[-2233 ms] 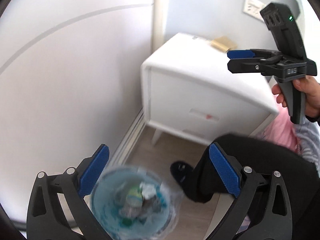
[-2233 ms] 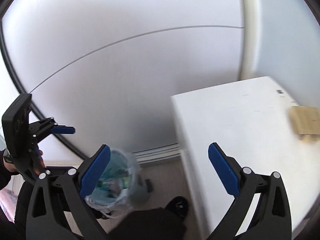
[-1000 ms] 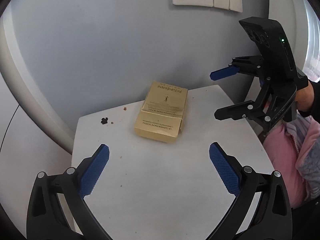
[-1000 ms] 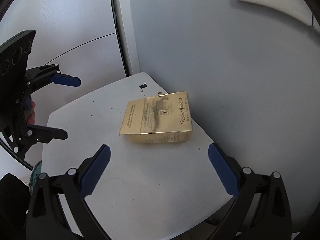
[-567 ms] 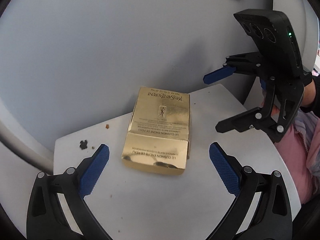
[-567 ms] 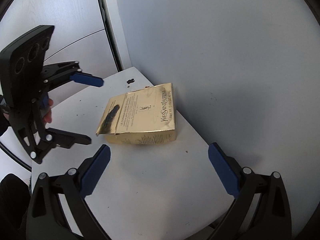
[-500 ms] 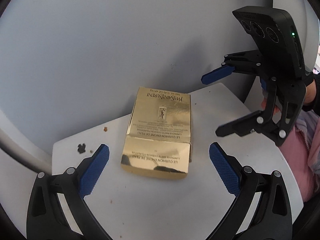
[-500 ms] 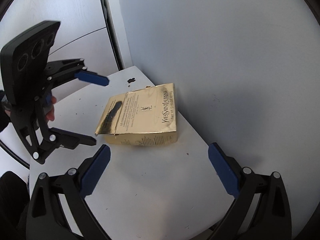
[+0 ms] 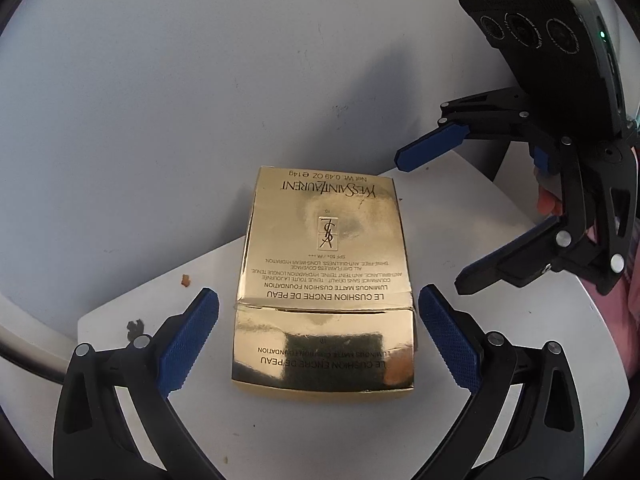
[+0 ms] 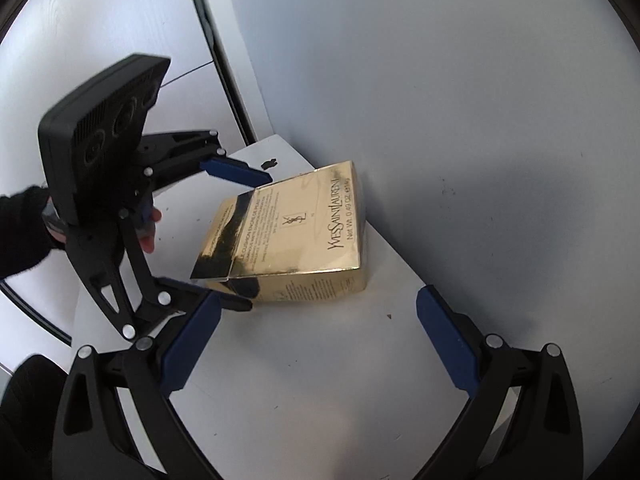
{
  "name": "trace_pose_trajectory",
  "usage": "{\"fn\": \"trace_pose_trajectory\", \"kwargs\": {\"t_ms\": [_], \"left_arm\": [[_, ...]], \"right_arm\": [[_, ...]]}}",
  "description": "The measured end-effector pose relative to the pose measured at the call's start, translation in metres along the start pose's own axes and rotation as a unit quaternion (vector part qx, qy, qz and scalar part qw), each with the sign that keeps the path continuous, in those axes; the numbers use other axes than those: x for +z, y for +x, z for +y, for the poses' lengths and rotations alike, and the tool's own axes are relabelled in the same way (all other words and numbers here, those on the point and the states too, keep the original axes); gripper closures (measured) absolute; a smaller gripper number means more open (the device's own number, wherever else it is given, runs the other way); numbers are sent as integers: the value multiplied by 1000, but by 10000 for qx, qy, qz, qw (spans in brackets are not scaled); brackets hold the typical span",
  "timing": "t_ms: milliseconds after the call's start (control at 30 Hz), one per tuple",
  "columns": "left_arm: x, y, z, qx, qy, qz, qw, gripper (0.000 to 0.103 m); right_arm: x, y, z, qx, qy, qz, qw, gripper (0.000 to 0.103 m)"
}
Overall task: Collect trash
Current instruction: 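Close the left tool on the gold box while the right tool clamps its side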
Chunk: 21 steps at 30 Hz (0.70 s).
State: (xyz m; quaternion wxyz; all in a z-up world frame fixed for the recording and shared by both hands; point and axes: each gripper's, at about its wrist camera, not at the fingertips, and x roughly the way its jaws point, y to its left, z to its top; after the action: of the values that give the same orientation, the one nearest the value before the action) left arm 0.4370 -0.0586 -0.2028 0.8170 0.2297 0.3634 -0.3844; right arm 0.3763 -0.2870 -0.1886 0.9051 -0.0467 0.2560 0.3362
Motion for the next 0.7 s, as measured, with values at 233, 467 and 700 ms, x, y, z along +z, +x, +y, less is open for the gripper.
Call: {"fn": "trace_pose_trajectory", "kwargs": {"t_ms": [233, 467, 700], "left_arm": [[-2, 5, 6, -43, -19, -114, 9999, 17], [2, 2, 10, -147, 37, -274, 9995, 18], [-2, -6, 9, -314, 157, -326, 9989, 19]], "right_arm": [[7, 1, 0, 217, 231, -37, 9995, 8], [16, 10, 1, 206, 412, 42, 9989, 8], [17, 18, -5, 232, 721, 148, 9970, 8]]}}
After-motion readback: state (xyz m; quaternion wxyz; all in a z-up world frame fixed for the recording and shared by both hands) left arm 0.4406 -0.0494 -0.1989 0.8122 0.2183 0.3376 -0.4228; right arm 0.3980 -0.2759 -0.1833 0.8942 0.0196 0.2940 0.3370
